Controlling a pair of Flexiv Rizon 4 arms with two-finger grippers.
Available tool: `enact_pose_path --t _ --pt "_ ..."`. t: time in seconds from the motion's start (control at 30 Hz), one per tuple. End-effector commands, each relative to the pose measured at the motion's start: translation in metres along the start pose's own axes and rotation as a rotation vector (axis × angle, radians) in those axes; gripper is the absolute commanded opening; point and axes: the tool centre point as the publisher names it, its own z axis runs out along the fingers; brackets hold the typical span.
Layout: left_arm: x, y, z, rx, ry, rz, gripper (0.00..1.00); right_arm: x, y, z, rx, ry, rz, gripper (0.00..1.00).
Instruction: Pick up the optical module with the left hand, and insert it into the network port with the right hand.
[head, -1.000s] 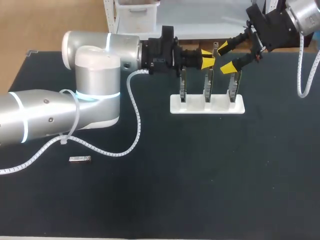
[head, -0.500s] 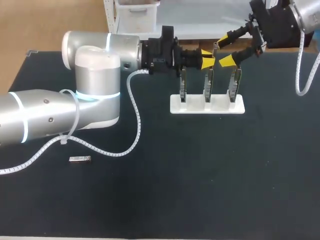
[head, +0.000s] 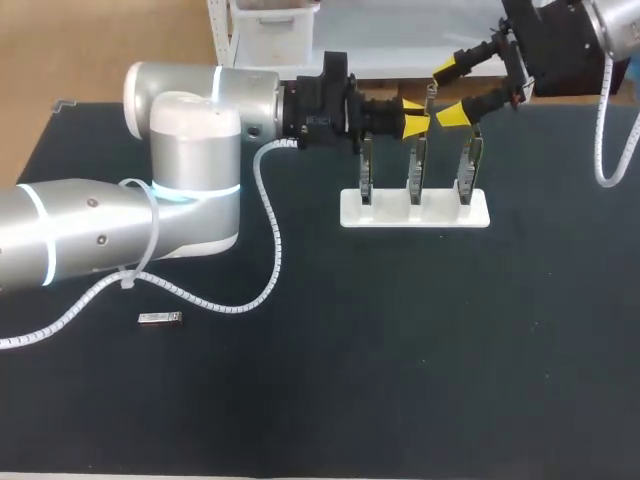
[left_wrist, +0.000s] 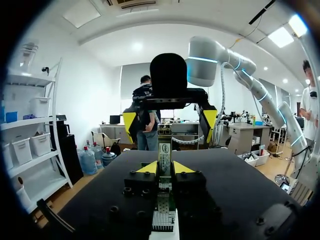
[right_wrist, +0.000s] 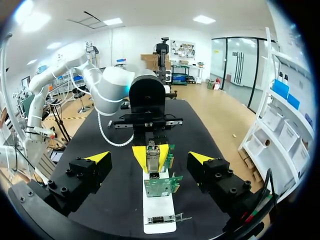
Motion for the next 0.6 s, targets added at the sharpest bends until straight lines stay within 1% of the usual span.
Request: enact_pose_path --t 0.03,0.2,0.4,0.6 --pt "0.0008 0.001 0.0003 0.001 -0.002 0.001 0.0 -0.0032 0.0038 0.0009 0.008 0.003 -0.003 1.0" --pt "0.0008 0.001 0.0003 0.001 -0.002 0.001 0.0 -0.0082 0.0036 0.0042 -0.006 -0.005 -0.01 1.0" --pt "0.0008 0.001 0.0003 0.001 -0.002 0.001 0.0 -0.0098 0.0004 0.007 -0.016 0.013 0.007 1.0" --pt "0.0008 0.001 0.0003 0.001 -0.002 0.001 0.0 -0.0101 -0.0004 0.0079 -0.028 0.012 0.022 1.0"
